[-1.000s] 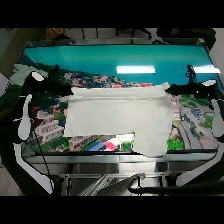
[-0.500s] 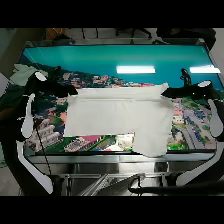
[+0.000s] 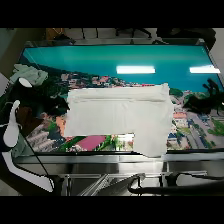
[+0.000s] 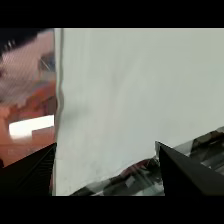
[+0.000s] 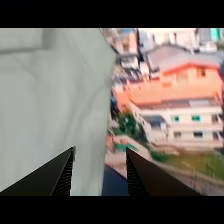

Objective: Fold the shirts.

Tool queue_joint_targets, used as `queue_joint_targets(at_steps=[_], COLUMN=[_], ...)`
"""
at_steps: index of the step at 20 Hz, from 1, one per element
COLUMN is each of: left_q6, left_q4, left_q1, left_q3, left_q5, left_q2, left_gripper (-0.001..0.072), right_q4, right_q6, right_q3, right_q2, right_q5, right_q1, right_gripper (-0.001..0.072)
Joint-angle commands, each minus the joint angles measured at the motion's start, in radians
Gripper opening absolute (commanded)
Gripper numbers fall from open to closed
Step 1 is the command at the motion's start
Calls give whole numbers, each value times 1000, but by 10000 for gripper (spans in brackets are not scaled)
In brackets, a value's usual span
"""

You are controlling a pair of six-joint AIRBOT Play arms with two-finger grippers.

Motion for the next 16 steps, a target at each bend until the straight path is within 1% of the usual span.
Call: queue_joint_targets(at_steps=[1,4,5,6,7,8,9,10,11,12,13,15,16], left_q6=[41,68,90,120,151,180,198,203,202,200,199,198,197], left_q4=[-1,-16,-51,-106,-171,-224,-246,-243,-244,-244,-244,-244,-244], left_q1=[49,62,61,61,60,60,60,58,55,52,47,39,35], left_q3=[-372,-538,-566,-586,-595,-594,-580,-561,-541,-525,-510,-489,-481], left_q5=[92,166,182,191,194,192,187,182,179,177,178,179,179], left_q2=[149,185,185,185,185,185,185,185,185,185,185,185,185], left_gripper=[685,685,685,683,546,328,78,8,9,9,8,9,8], right_q4=[-74,-27,4,42,71,80,80,80,84,93,108,146,187], right_q6=[92,89,87,62,43,37,36,34,21,6,-8,-38,-79], right_q3=[-255,-376,-402,-424,-443,-457,-470,-482,-495,-505,-516,-532,-535], right_q2=[145,163,163,163,163,163,163,162,160,155,143,105,78], right_q5=[50,63,64,68,76,90,103,113,112,111,103,64,40], right_q1=[-66,-66,-64,-64,-64,-64,-64,-64,-63,-63,-63,-62,-62], right_gripper=[385,385,385,385,385,385,386,399,449,518,500,500,500])
